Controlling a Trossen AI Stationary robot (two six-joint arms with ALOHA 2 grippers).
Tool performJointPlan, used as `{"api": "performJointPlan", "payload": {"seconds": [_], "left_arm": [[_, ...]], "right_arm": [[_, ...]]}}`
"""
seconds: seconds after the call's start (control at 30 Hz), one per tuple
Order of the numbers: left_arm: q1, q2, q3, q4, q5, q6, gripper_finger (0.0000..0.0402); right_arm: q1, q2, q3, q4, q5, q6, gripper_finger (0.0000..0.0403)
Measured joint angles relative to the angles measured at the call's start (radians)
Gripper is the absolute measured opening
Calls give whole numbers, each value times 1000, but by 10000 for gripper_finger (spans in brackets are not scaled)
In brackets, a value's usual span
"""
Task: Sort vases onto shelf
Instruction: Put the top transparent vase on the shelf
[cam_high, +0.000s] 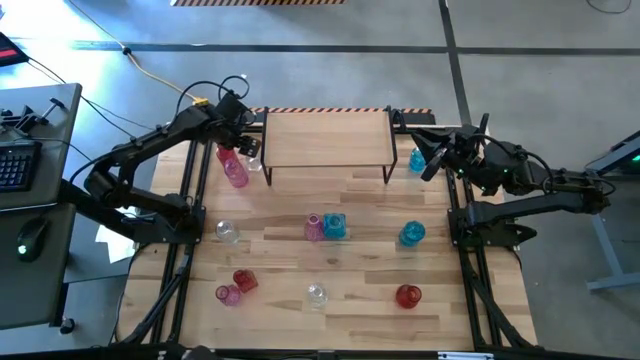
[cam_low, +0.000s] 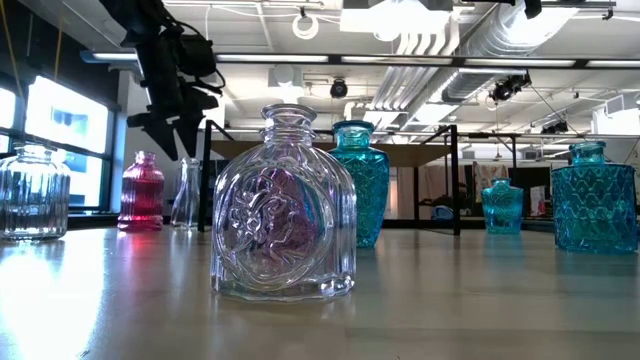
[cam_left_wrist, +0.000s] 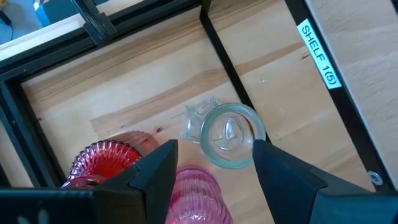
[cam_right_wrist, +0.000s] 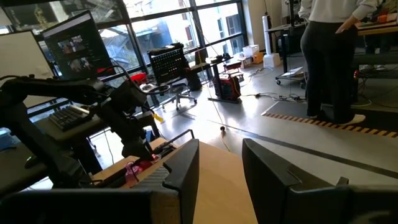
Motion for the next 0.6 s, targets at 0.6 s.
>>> {"api": "performJointPlan", "payload": {"seconds": [0.6], "left_arm": [[9,-1,0,7,-17,-8,200]], "right_arm": [[0,0,0,-1,0,0,110]]}}
